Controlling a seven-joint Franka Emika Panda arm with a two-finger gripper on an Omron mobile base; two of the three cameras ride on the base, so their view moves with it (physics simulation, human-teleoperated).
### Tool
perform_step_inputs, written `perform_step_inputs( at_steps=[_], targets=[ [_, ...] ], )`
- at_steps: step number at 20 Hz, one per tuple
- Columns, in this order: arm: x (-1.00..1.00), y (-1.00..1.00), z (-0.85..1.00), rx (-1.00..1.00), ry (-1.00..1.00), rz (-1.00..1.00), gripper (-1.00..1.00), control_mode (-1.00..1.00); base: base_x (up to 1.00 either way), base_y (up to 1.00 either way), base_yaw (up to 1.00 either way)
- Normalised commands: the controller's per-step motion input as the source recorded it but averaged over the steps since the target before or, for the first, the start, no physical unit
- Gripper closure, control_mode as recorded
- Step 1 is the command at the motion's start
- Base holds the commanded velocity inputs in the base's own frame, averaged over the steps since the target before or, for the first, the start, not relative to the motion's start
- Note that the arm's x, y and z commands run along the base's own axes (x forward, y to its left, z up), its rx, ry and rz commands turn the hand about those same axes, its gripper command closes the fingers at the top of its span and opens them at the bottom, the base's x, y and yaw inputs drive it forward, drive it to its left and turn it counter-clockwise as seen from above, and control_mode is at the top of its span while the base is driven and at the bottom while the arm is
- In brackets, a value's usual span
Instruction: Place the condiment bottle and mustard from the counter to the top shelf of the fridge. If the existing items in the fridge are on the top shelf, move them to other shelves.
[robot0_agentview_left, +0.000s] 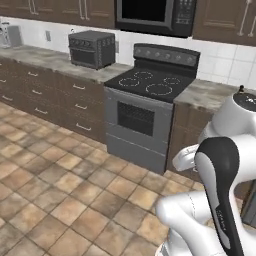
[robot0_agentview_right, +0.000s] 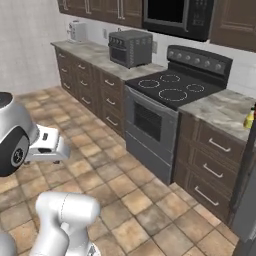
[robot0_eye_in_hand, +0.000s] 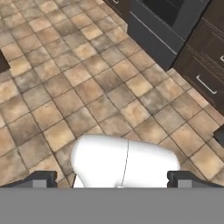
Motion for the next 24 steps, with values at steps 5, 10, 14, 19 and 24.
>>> perform_step_inputs(
  at_steps=[5,10,14,19,24],
  targets=[
    [0.0,0.0,0.0,0.0,0.0,0.0,-1.0,1.0,0.65,0.27,-0.65],
    [0.0,0.0,0.0,0.0,0.0,0.0,-1.0,1.0,0.63,0.34,-0.67],
    [0.0,0.0,0.0,0.0,0.0,0.0,-1.0,1.0,0.74,0.45,-0.64],
    [0.0,0.0,0.0,0.0,0.0,0.0,-1.0,1.0,0.94,0.46,-0.52],
    [0.0,0.0,0.0,0.0,0.0,0.0,-1.0,1.0,1.0,0.19,-0.24]
  ],
)
